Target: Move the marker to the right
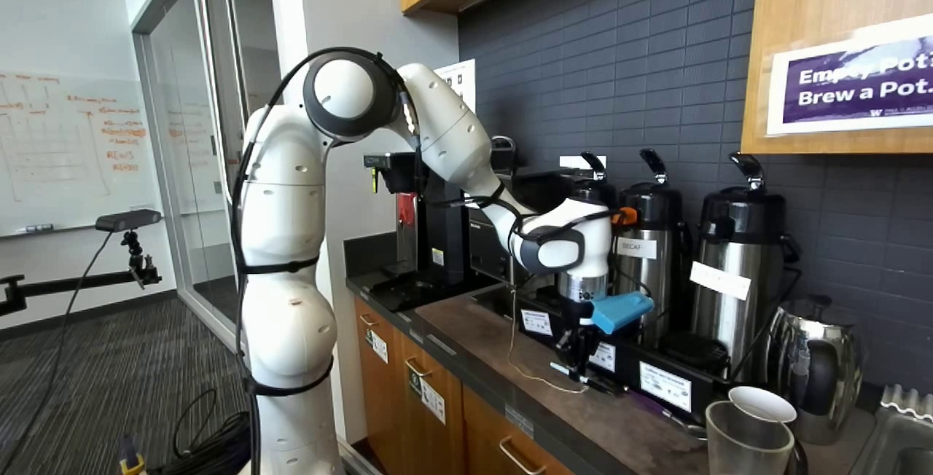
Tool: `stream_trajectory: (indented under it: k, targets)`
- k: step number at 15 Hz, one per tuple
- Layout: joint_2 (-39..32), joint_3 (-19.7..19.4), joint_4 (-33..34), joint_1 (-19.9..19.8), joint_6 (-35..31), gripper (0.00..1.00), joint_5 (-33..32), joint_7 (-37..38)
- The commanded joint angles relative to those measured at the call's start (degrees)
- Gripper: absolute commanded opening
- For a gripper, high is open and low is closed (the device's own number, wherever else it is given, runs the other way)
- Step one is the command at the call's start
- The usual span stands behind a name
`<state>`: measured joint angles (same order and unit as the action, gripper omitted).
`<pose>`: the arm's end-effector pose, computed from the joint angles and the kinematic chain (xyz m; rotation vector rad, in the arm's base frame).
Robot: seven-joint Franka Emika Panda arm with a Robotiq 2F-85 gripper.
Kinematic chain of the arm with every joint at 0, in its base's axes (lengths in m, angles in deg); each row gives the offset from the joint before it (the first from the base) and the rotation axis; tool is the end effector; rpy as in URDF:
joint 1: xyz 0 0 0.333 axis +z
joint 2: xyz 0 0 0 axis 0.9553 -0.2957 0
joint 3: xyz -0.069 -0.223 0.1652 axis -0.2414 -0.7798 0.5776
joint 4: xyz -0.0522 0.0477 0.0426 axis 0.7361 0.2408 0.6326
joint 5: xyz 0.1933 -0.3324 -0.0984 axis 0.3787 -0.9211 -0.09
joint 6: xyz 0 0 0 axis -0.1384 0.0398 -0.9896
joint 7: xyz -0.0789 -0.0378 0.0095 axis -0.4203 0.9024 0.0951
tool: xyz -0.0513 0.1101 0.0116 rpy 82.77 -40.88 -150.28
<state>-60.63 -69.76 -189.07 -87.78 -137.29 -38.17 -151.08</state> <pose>0.4245 -0.2867 0.2448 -2.4402 -1.9708 -0.0520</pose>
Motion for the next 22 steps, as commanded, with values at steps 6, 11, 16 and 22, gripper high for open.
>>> stream_trajectory:
  k: [6, 11, 16, 22]
  targets:
    - [-6.16, 3.49, 2.31, -4.72, -3.34, 0.39, 2.70, -0.03]
    - [-0.66, 4.81, 0.88, -3.58, -1.71, 0.68, 1.77, 3.75]
    - [7.63, 6.16, -0.96, -1.06, 4.61, 1.00, 0.90, 12.19]
    - [19.11, 8.27, -3.19, 3.19, 17.32, 1.00, 0.16, 32.93]
